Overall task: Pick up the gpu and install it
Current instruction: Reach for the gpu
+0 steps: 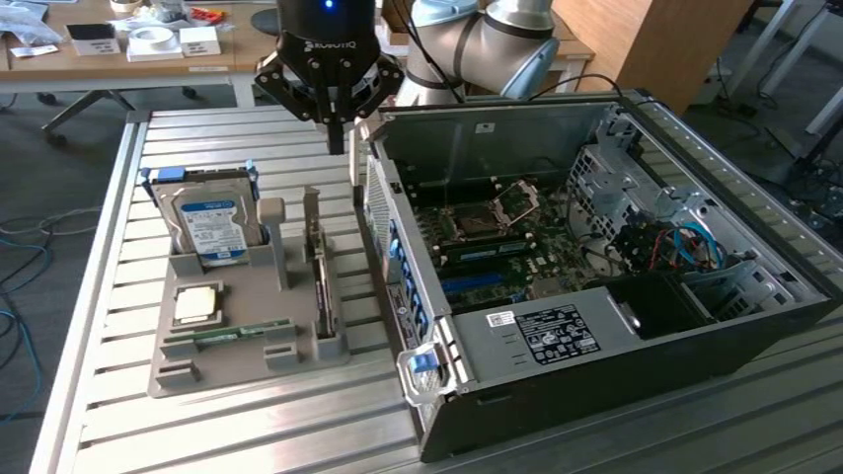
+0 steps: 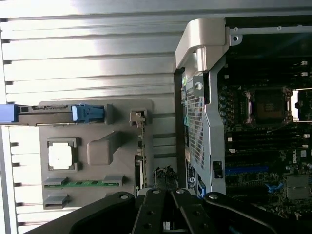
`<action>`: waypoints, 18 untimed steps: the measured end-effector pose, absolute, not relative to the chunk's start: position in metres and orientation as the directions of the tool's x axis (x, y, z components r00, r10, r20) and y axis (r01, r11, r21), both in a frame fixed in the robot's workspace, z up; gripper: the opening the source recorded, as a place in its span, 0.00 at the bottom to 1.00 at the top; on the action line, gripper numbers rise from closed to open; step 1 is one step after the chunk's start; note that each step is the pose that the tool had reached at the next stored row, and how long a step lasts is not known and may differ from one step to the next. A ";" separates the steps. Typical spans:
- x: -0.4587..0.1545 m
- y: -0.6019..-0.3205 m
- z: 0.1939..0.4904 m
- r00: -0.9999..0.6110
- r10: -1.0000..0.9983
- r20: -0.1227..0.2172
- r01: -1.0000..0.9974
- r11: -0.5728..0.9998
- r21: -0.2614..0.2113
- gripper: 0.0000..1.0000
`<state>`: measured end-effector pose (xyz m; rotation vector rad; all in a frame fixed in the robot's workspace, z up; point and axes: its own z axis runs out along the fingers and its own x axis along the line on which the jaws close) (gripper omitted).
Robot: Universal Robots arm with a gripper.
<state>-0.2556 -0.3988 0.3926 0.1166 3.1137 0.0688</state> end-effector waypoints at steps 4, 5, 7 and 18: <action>-0.258 -0.399 0.393 -0.997 0.075 -0.023 0.074 0.996 0.045 0.11; -0.259 -0.399 0.393 -0.997 0.075 -0.023 0.074 0.996 0.045 0.11; -0.261 -0.399 0.392 -0.997 0.075 -0.023 0.074 0.996 0.045 0.11; -0.268 -0.399 0.392 -0.997 0.075 -0.023 0.074 0.996 0.045 0.11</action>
